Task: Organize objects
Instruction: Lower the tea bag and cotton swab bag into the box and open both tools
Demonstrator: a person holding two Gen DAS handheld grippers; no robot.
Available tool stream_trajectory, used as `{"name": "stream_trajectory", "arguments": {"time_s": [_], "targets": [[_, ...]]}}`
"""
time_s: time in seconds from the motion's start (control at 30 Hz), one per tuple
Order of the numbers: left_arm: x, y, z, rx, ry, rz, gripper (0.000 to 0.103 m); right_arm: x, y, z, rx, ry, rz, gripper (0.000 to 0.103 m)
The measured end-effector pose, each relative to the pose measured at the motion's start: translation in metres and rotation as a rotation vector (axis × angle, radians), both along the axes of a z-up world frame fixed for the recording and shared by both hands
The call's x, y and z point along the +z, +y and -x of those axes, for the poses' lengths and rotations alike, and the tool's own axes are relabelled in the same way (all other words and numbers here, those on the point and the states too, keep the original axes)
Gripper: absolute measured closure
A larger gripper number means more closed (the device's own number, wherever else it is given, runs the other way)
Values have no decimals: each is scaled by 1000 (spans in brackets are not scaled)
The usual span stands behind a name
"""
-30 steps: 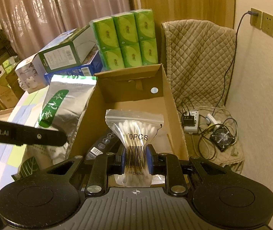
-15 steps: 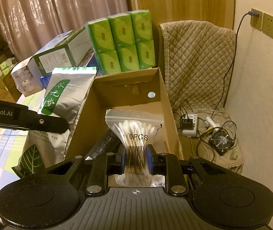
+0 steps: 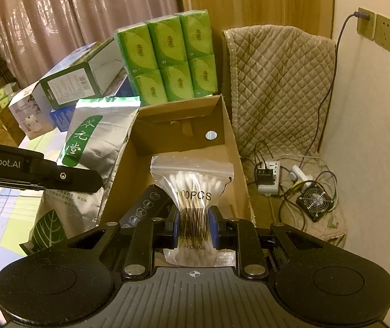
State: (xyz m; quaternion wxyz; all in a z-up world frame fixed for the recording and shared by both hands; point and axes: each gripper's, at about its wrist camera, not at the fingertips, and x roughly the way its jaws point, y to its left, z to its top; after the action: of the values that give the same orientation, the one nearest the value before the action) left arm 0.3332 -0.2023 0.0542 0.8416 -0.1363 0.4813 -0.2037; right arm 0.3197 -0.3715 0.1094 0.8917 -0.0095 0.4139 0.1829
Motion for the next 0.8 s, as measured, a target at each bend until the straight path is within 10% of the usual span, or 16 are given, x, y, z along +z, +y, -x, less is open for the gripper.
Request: {"name": "stream_trajectory", "arguments": {"time_s": [0.8], "targets": [[-4,19,0,33,-24,-1,46,-7,3,-1,3,19,-15,84]]}}
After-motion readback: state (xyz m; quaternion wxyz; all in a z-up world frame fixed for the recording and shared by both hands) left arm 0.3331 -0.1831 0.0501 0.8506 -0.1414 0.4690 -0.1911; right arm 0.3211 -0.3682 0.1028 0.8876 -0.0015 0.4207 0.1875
